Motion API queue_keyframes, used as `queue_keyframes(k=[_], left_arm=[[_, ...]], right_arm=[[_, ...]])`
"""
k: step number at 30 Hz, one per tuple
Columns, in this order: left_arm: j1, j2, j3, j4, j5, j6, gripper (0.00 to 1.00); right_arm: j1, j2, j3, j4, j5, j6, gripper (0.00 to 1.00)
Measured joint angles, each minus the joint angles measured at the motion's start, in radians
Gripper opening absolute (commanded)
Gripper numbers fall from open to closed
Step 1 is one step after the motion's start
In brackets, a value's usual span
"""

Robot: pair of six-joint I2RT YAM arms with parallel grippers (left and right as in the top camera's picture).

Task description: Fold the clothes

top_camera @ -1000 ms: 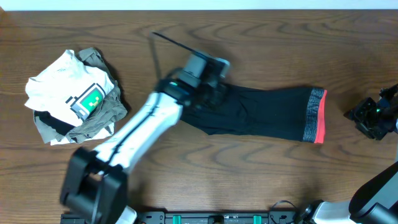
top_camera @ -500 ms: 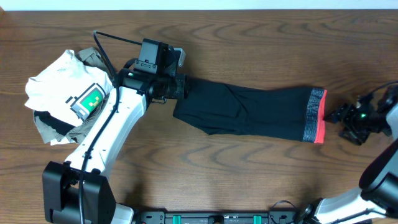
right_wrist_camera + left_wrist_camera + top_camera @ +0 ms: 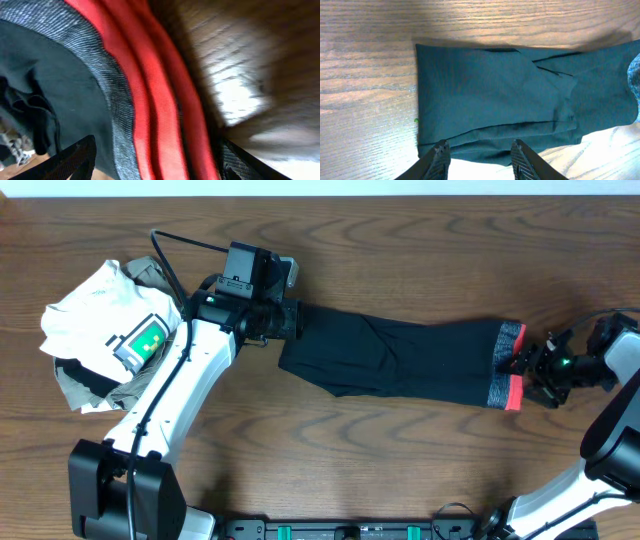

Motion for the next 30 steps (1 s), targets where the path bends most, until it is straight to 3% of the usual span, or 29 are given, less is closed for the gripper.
queue_keyframes(k=[7, 12, 18, 27, 30], left_arm=[[0.000, 0.000, 0.000, 0.001, 0.000, 0.000, 0.42], [0.000, 0.000, 0.000, 0.000, 0.000, 0.000, 0.42], [0.000, 0.000, 0.000, 0.000, 0.000, 0.000, 0.42], [0.000, 0.000, 0.000, 0.000, 0.000, -0.023, 0.42], [0.000, 0.000, 0.000, 0.000, 0.000, -0.023, 0.42]], right_arm=[[0.000, -0.008, -0.056, 0.093, -0.110, -0.001, 0.75], [0.000, -0.011, -0.092, 0.159, -0.171, -0.004, 0.67], [0.000, -0.008, -0.133, 0.229, -0.218, -0.015, 0.48], [0.000, 0.025, -0.161, 0.270, -0.244, -0.026, 0.02], [0.000, 0.024, -0.167, 0.286, -0.257, -0.022, 0.01]])
